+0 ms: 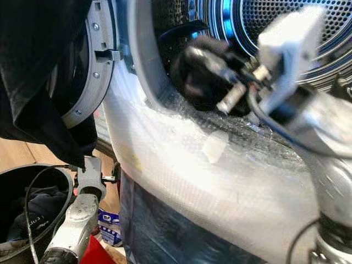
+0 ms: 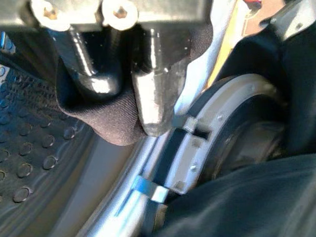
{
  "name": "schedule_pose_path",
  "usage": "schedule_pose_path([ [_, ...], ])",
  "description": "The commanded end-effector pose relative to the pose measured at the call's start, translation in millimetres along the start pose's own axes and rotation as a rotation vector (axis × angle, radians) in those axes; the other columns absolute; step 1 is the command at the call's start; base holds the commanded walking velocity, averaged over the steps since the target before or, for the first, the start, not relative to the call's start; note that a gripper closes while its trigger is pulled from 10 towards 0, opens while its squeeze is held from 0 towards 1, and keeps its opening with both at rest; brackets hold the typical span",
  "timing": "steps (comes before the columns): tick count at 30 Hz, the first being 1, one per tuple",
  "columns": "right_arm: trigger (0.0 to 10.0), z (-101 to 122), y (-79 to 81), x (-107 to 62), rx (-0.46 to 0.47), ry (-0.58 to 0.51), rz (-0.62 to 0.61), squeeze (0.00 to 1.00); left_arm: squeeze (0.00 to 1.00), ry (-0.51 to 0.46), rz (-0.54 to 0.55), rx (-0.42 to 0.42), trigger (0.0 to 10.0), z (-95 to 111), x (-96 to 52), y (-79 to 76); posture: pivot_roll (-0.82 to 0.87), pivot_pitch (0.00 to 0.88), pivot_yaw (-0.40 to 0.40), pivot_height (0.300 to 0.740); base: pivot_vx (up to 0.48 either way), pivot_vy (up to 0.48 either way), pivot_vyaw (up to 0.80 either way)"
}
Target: Clothes washing
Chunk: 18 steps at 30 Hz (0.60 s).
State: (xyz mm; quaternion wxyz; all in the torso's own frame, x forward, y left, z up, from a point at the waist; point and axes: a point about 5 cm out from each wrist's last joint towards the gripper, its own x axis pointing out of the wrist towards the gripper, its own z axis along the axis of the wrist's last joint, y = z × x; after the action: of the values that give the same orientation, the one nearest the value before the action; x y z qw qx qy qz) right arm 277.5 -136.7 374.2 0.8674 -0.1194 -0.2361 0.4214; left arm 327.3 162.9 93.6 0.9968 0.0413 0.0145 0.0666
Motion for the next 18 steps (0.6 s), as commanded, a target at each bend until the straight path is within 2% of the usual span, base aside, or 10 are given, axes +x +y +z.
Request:
schedule_pose_path([
  [1, 0.0, 5, -8.1, 12.3, -0.032, -0.025, -0.022, 0.00, 0.00, -0.005, -0.003, -0.010, 10.0, 2, 1.8, -3.3, -0.17, 0.000, -0.115, 0.740, 0.000, 0.000, 0.00],
  [4, 0.0, 5, -21.8, 42.6, -0.018, -0.025, -0.066, 0.00, 0.00, -0.005, 0.004, -0.008, 10.0, 1, 0.7, -0.7, -0.15, 0.000, -0.119, 0.740, 0.000, 0.000, 0.00],
  [6, 0.0, 4, -26.9, 50.8, -0.009, -0.014, -0.091, 0.00, 0.00, -0.006, 0.006, -0.007, 10.0, 1, 0.4, 0.1, -0.15, 0.000, -0.119, 0.740, 0.000, 0.000, 0.00],
  [8, 0.0, -1, -47.5, 68.7, 0.027, 0.029, -0.204, 0.00, 0.00, -0.006, 0.014, -0.003, 10.0, 1, 0.1, 2.5, -0.14, 0.000, -0.123, 0.740, 0.000, 0.000, 0.00],
  [10, 0.0, -4, -62.2, 76.7, 0.067, 0.056, -0.289, 0.00, 0.00, -0.006, 0.018, -0.002, 10.0, 1, 0.4, 3.8, -0.14, 0.000, -0.122, 0.740, 0.000, 0.000, 0.00],
  [13, 0.0, -11, -90.1, 80.7, 0.059, 0.129, -0.487, 0.00, 0.00, -0.004, 0.018, 0.000, 10.0, 1, 1.1, 3.7, -0.14, 0.000, -0.119, 0.740, 0.000, 0.000, 0.00],
  [14, 0.0, -11, -90.1, 80.7, 0.059, 0.129, -0.487, 0.00, 0.00, -0.004, 0.018, 0.000, 10.0, 1, 1.1, 3.7, -0.14, 0.000, -0.119, 0.740, 0.000, 0.000, 0.00],
  [15, 0.0, -16, -107.1, 77.1, -0.018, 0.210, -0.627, 0.00, 0.00, 0.000, 0.008, 0.005, 10.0, 1, 1.5, 1.8, -0.13, 0.000, -0.119, 0.740, 0.000, 0.000, 0.00],
  [16, 0.0, -18, -110.9, 75.3, -0.043, 0.232, -0.660, 0.00, 0.00, 0.001, 0.004, 0.006, 10.0, 1, 1.6, 1.2, -0.13, 0.000, -0.119, 0.740, 0.000, 0.000, 0.00],
  [18, 0.0, -23, -123.1, 64.7, -0.037, 0.279, -0.781, 0.00, 0.00, -0.006, -0.006, 0.032, 10.0, 2, 2.1, -0.6, -0.13, 0.000, -0.120, 0.740, 0.000, 0.000, 0.00],
])
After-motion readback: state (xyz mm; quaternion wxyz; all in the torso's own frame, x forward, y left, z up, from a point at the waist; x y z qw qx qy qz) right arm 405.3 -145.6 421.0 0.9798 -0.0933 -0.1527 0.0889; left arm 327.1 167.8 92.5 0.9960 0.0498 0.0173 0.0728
